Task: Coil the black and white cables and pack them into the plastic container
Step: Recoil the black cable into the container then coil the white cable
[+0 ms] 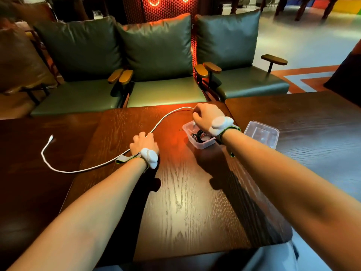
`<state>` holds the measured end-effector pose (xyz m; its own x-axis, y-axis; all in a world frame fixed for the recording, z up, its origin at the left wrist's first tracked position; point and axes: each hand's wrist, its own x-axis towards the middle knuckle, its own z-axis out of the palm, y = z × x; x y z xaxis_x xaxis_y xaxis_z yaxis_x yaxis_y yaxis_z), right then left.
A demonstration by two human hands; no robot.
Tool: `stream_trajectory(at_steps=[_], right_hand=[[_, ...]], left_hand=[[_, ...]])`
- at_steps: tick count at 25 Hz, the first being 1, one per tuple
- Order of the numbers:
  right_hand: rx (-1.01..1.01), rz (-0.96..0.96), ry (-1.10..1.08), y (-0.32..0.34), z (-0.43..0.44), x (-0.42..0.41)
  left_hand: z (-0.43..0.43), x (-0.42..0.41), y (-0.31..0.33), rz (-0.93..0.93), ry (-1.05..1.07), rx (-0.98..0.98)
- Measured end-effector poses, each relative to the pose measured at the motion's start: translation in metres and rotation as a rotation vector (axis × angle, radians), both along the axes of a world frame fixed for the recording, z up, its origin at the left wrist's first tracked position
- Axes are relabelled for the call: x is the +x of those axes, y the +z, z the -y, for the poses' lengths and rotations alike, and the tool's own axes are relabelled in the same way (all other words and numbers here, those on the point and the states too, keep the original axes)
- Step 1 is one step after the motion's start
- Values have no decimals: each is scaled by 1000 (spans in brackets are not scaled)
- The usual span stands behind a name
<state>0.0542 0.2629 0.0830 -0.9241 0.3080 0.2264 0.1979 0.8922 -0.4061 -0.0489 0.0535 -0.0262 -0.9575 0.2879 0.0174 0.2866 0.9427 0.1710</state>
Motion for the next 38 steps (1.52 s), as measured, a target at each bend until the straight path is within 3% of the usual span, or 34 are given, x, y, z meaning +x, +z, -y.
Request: stream_trajectory(at_steps=[3, 6, 10, 15, 18, 20, 22, 24, 29, 33, 35, 38], right_hand=[[26, -28, 167, -11, 42, -11], [13, 153, 276, -30, 72, -16], [67, 427, 330, -67, 109, -17], [310, 495, 334, -101, 161, -21], [352, 381, 428, -106, 184, -20], [328, 301, 507, -104, 194, -19], [184, 220, 621, -102, 202, -9], [5, 127, 691, -100, 206, 5], [26, -23, 454, -100, 186, 14], [175, 366, 134, -103, 154, 10], [223, 442, 140, -100, 147, 8], [322, 362, 245, -99, 149, 8]], left_hand=[[37, -1, -5, -54, -83, 25], [66, 2, 10, -1, -86, 9], [113, 7, 35, 202, -4, -204], [170, 9, 44, 380, -252, -485], [181, 11, 39, 341, -229, -394], [173, 11, 33, 307, -182, -141], [160, 15, 25, 281, -96, 121], [148, 22, 17, 248, -99, 178], [129, 29, 16, 224, -272, 190], [121, 29, 27, 315, -293, 21], [122, 29, 25, 312, -232, -43], [122, 38, 13, 209, -268, -35]])
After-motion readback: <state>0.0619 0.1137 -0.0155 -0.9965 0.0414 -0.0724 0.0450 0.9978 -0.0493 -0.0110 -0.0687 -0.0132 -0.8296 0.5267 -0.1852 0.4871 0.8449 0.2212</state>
